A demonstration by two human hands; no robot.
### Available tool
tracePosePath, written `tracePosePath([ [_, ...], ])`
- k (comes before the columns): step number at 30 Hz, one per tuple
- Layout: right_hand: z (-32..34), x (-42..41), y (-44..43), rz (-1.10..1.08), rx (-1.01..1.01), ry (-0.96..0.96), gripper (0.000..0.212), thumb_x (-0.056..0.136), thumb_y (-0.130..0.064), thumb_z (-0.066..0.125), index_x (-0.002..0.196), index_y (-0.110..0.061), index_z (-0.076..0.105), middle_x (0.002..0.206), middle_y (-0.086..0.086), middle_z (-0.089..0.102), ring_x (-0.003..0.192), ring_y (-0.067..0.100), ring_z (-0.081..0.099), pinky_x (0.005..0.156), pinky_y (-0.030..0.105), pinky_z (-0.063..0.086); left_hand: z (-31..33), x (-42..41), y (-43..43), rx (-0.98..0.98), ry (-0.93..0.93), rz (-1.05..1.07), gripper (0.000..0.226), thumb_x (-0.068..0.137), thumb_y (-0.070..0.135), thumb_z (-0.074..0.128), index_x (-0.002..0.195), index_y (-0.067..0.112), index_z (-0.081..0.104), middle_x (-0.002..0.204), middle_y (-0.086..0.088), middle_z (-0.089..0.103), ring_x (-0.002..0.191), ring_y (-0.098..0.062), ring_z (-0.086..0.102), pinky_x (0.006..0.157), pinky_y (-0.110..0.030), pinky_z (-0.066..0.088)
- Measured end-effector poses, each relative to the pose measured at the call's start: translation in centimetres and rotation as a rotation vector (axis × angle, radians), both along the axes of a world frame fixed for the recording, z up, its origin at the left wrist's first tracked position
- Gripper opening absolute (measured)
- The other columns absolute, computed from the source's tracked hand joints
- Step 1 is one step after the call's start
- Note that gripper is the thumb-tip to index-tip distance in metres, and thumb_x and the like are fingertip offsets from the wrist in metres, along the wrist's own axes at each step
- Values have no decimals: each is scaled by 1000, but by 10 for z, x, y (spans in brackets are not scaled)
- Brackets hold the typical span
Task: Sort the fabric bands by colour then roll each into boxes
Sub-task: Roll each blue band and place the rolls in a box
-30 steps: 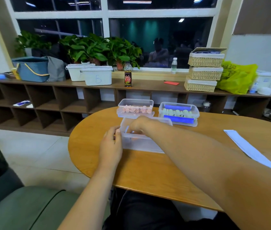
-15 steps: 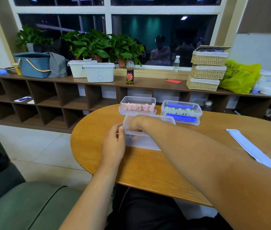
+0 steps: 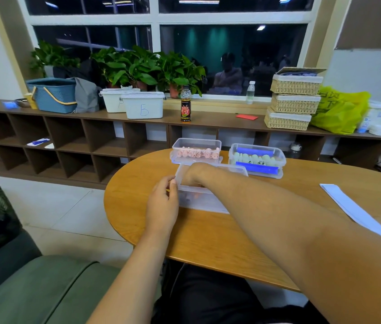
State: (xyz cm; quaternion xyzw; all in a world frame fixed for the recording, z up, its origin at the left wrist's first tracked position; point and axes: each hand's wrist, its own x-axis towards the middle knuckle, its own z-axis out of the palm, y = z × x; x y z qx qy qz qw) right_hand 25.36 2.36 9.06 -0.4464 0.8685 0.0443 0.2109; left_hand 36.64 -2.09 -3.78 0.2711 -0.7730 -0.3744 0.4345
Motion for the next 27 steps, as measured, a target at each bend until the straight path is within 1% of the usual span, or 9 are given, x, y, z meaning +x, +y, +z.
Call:
tracePosePath([
  [2, -1, -5, 4, -89, -82, -12, 23, 103, -39, 63, 115, -22, 55, 107, 5, 56, 98, 19, 55, 93, 35, 49, -1, 2, 1, -18, -16, 17, 32, 112, 44, 41, 132, 34, 64, 119, 16, 65, 110, -5, 60, 90, -33, 55],
  [5, 0, -13, 17, -144, -229, 38, 26, 98, -39, 71, 111, -18, 64, 104, 6, 66, 91, 19, 61, 82, 32, 54, 5, 4, 6, -74, -25, 52, 31, 113, 40, 43, 135, 30, 63, 122, 14, 59, 114, -7, 55, 95, -33, 51],
  [8, 1, -24, 46, -135, -430, 80, 23, 95, -35, 73, 100, -13, 69, 98, 6, 68, 90, 22, 62, 72, 30, 52, 11, 5, 21, -267, -68, 191, 26, 112, 34, 49, 128, 26, 67, 118, 10, 58, 105, -6, 46, 89, -30, 43],
  [12, 1, -39, 109, -238, -725, -126, 29, 89, -32, 79, 87, -4, 76, 91, 15, 72, 79, 20, 61, 71, 34, 53, 12, -7, 48, -503, -89, 155, 19, 108, 28, 56, 120, 24, 69, 115, 5, 63, 101, -16, 52, 84, -34, 43],
  [15, -5, -54, 166, -311, -858, -205, 18, 90, -28, 81, 80, -13, 78, 77, -6, 74, 70, 7, 63, 62, 22, 48, 12, -35, 79, -623, -55, 40, 15, 105, 27, 57, 110, 22, 71, 108, 2, 65, 102, -25, 59, 89, -41, 46],
  [17, -19, -67, 207, -343, -882, -195, 16, 93, -27, 78, 80, -18, 78, 70, -19, 70, 65, -4, 60, 59, 15, 42, 13, -56, 109, -704, -62, -67, 14, 105, 27, 57, 105, 22, 70, 102, 3, 64, 97, -26, 58, 83, -44, 47],
  [19, -37, -83, 251, -379, -886, -137, 12, 96, -27, 75, 89, -22, 83, 82, -21, 73, 78, -6, 63, 68, 17, 43, 11, -77, 143, -761, -83, -177, 13, 106, 30, 57, 106, 24, 69, 101, 5, 62, 97, -22, 56, 84, -40, 44],
  [23, -68, -114, 335, -498, -834, 19, 14, 100, -25, 67, 105, -29, 78, 99, -14, 74, 99, 10, 69, 85, 28, 52, 4, -111, 198, -859, -116, -365, 12, 106, 36, 60, 106, 29, 70, 103, 11, 61, 101, -12, 52, 86, -32, 40],
  [27, -91, -136, 402, -634, -678, 302, 31, 95, -32, 61, 125, -35, 69, 126, -5, 68, 117, 26, 59, 96, 46, 53, 2, -137, 222, -934, -274, -489, 23, 106, 43, 52, 106, 29, 70, 100, 10, 58, 101, -15, 51, 86, -36, 43],
])
